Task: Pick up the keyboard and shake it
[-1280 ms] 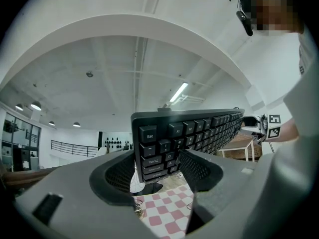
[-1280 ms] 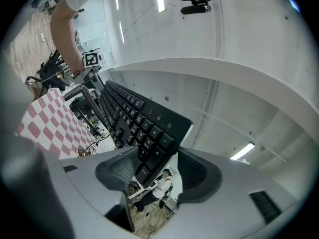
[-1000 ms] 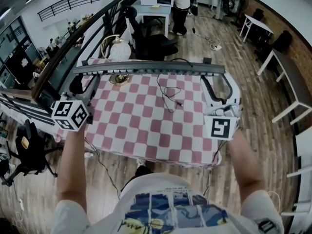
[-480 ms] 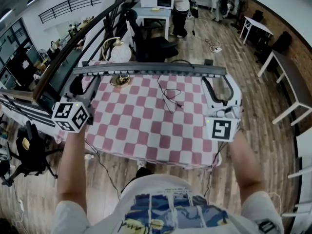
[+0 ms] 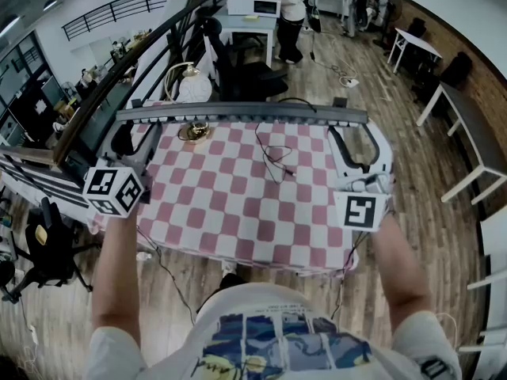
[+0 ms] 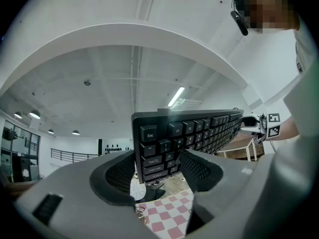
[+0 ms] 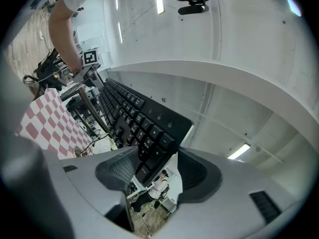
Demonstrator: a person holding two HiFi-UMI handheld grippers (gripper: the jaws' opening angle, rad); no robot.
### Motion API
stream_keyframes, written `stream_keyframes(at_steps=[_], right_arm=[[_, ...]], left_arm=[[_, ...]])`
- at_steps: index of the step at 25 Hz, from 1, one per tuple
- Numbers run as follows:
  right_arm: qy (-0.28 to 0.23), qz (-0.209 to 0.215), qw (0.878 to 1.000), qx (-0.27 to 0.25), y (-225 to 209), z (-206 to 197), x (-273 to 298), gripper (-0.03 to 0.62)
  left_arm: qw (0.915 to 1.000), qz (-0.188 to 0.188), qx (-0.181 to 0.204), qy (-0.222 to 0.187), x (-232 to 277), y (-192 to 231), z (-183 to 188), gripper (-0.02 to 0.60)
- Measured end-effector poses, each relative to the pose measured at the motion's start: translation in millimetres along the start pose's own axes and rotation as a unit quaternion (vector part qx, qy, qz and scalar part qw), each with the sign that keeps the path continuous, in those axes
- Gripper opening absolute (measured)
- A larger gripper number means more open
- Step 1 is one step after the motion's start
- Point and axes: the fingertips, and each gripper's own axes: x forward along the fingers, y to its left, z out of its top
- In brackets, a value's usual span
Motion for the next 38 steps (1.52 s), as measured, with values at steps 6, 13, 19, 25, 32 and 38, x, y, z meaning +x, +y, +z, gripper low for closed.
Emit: stream_keyframes(at_steps=[6,13,19,25,32,38], right_arm=[[-0.004,-0.002,1.0,0.002,-2.7,0.1,-3.1,0.245],[0.002,-0.003,1.0,0.007,-4.1,-4.8,-4.3,0.245],[0.003,-0.004,1.0,0.009,-5.5,-7.6,-5.9,0.245],[0.003,-0.001,1.0,0.008,-6.2,-8.2,-3.1,0.245],[0.003,-0.001,1.0,0.012,-5.6,-11.8,-3.9,0.245],[0.009,0.001,1.0,0.02,-4.1,-15.7,-4.7,0.245]], left_arm=[[1.0,0.0,0.004,-0.004,-1.3,-4.0,4.1,0.276],[1.0,0.001,0.007,-0.003,-0.5,-7.1,5.9,0.276],[0.9999,0.002,0.009,-0.004,0.8,-9.7,7.3,0.276],[1.0,0.001,0.006,-0.002,3.7,-8.9,6.4,0.276],[1.0,0.001,0.007,0.001,4.8,-11.4,5.5,0.276],[1.0,-0.001,0.009,0.004,5.3,-12.2,5.4,0.276]])
